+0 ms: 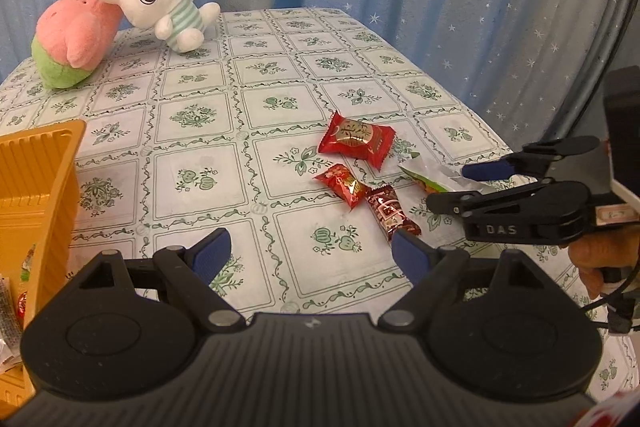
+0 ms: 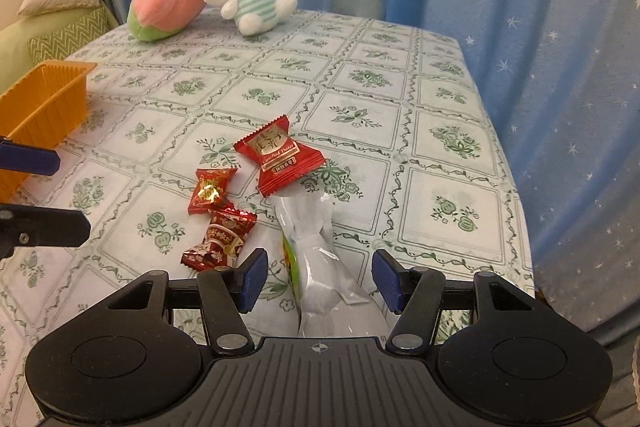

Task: Organize snacks
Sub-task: 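Grasp the brown-red candy with the left tool while the right tool grasps the clear packet, then carry the brown-red candy and clear packet over the tray with both tools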

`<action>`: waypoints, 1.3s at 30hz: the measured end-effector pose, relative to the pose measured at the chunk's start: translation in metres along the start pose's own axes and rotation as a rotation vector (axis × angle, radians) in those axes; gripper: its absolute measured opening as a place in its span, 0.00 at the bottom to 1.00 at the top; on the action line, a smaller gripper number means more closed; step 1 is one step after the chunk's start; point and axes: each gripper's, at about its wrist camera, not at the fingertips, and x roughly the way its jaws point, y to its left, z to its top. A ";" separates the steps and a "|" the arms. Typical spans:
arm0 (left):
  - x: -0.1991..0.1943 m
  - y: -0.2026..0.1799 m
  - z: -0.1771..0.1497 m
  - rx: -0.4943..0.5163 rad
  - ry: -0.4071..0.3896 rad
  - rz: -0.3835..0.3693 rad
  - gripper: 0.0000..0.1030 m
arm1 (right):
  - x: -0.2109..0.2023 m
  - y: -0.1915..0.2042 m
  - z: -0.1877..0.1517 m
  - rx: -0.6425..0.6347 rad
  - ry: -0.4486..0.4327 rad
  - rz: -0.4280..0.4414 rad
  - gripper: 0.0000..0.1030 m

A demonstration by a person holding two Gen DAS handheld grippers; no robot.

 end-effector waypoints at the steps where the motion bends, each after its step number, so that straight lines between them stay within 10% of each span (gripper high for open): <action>1: 0.001 0.000 0.000 -0.001 0.000 -0.002 0.83 | 0.003 0.001 0.001 -0.008 0.009 0.000 0.44; 10: 0.017 -0.008 0.001 -0.011 0.001 -0.038 0.81 | 0.001 0.002 -0.006 0.018 0.003 -0.028 0.30; 17: 0.040 -0.026 0.003 0.010 -0.004 -0.081 0.63 | -0.025 -0.010 -0.018 0.198 -0.039 -0.040 0.29; 33: 0.079 -0.057 0.007 0.067 0.014 -0.081 0.18 | -0.034 -0.007 -0.045 0.178 -0.036 -0.091 0.32; 39: 0.067 -0.052 -0.003 0.113 0.021 -0.082 0.17 | -0.031 -0.004 -0.047 0.144 -0.028 -0.118 0.38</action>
